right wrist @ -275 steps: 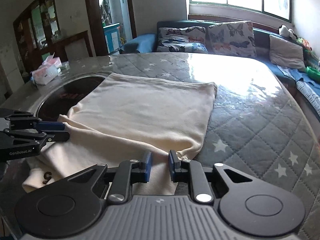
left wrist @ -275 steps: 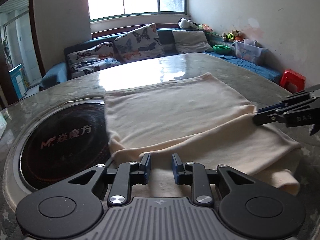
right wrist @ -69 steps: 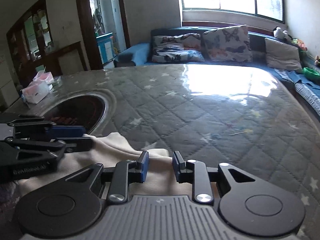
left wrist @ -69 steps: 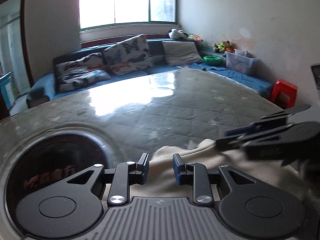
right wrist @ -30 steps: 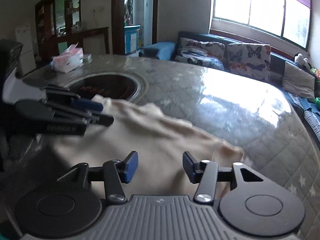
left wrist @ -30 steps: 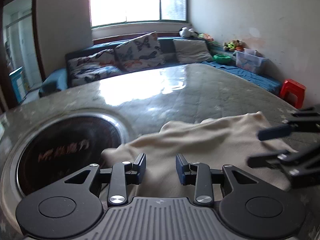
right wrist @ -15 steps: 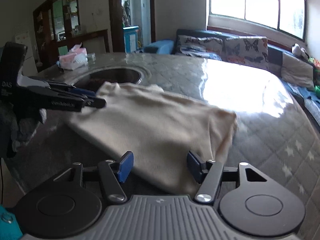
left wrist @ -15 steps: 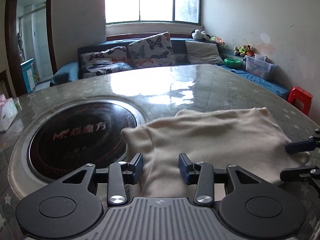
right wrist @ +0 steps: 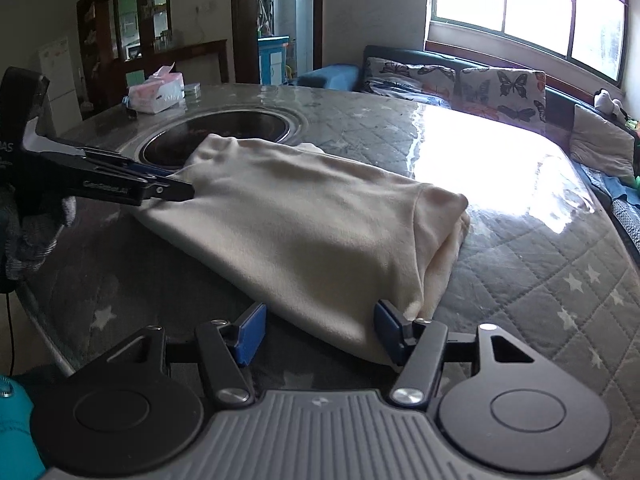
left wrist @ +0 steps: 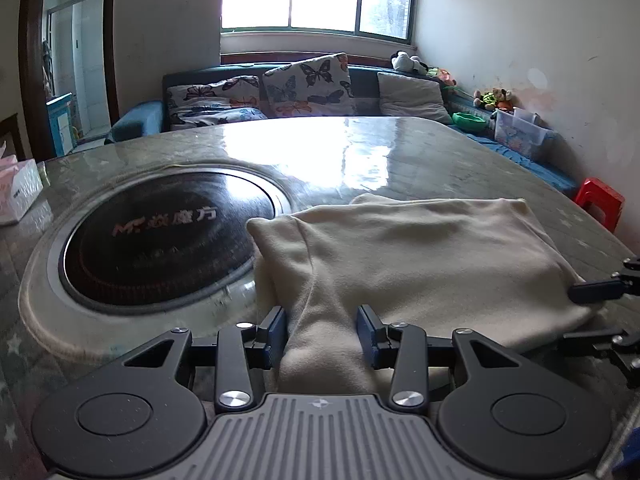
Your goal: Fold clothes
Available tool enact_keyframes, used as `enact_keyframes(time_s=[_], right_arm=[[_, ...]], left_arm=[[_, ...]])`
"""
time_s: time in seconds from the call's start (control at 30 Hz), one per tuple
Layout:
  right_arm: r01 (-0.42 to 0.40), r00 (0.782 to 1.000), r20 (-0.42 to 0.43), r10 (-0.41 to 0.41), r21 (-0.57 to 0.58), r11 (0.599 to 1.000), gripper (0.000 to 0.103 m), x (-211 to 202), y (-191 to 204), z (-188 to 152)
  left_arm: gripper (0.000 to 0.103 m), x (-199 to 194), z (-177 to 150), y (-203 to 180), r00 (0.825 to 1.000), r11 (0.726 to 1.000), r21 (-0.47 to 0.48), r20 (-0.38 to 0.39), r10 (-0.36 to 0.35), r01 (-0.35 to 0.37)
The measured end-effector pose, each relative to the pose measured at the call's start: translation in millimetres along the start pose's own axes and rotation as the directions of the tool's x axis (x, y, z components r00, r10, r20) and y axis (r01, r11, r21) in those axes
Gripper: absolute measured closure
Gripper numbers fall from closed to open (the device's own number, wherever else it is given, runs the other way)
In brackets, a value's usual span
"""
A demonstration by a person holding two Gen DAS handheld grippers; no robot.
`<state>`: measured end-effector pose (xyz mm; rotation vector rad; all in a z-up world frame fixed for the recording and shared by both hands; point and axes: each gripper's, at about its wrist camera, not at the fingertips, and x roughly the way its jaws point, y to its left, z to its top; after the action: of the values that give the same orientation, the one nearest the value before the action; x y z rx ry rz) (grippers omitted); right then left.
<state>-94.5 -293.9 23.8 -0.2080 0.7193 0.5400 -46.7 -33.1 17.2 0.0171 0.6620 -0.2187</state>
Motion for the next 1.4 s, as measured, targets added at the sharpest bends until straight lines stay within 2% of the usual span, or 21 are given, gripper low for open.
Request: enact_keyframes(time_s=[0.23,0.4,0.67,0.9,1.1,1.3,1.4], right_arm=[[-0.02,0.999,-0.028,0.02,0.003,1.0,0.042,-13,-5,1],[-0.02,1.0,0.022,0.019,0.063,0.998,0.042,-16,-22,20],[-0.023,0.997,0.075,0.015,0.104,0.994,0.042,17,-44,58],[-0.007,1.0,0.024,0.004,0.149,0.989,0.041,57,-63,65],[-0.013,1.0,0.024,0.009,0.175,0.984,0.041,56,-69,65],[-0.014,0.999,0.044,0.006,0.174,0.985,0.041,61,-64,81],[0.003,0.999,0.038,-0.01,0.18,0.984,0.041,70,-64,88]], left_arm=[[0.06,-12,6,2,1.0,1.0,0.021,0.007,0.001,-0.001],[0.061,-10,26,5,0.999,1.0,0.024,0.046,0.003,-0.004],[0.062,22,47,4,0.999,1.0,0.023,0.044,0.014,-0.016],[0.062,45,47,14,0.998,0.998,0.003,0.004,0.055,-0.055],[0.062,46,52,20,0.998,0.998,-0.021,0.01,0.06,-0.06],[0.062,57,66,7,0.999,0.999,0.002,0.021,0.033,-0.033],[0.062,67,69,2,0.999,0.999,0.018,0.004,0.044,-0.044]])
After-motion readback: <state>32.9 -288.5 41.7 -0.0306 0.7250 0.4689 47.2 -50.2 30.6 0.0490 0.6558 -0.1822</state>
